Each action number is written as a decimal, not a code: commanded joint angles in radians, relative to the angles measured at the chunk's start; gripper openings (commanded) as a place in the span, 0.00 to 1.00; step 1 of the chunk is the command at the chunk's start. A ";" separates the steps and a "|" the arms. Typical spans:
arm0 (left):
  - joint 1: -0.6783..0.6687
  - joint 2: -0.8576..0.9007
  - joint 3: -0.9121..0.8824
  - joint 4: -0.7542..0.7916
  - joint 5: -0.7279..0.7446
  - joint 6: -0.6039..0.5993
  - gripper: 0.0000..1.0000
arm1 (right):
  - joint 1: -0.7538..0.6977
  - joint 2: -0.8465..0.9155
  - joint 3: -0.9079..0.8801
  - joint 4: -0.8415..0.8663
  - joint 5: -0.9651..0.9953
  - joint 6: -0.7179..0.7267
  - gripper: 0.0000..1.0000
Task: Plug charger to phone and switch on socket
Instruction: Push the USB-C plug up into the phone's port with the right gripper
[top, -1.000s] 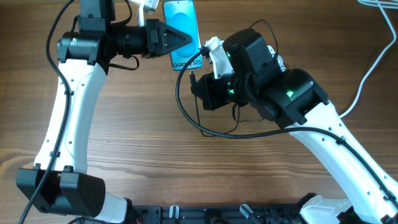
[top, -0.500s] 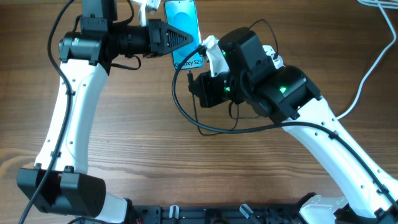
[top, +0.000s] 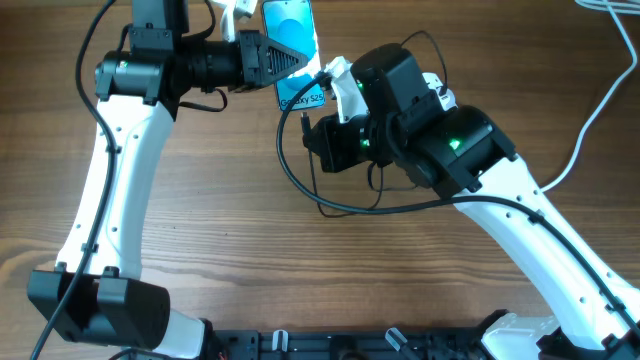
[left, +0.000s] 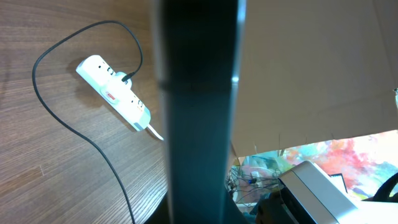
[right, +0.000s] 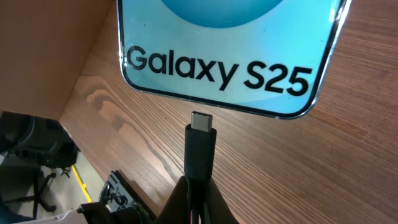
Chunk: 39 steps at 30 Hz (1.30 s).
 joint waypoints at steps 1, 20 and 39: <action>-0.006 0.001 -0.003 0.006 0.028 0.002 0.04 | 0.002 0.024 0.010 0.003 -0.012 0.005 0.04; -0.006 0.001 -0.003 -0.016 0.028 0.025 0.04 | 0.002 0.024 0.010 0.018 -0.001 0.003 0.04; -0.023 0.001 -0.003 -0.035 0.028 0.026 0.04 | 0.002 0.024 0.010 0.037 0.035 0.001 0.04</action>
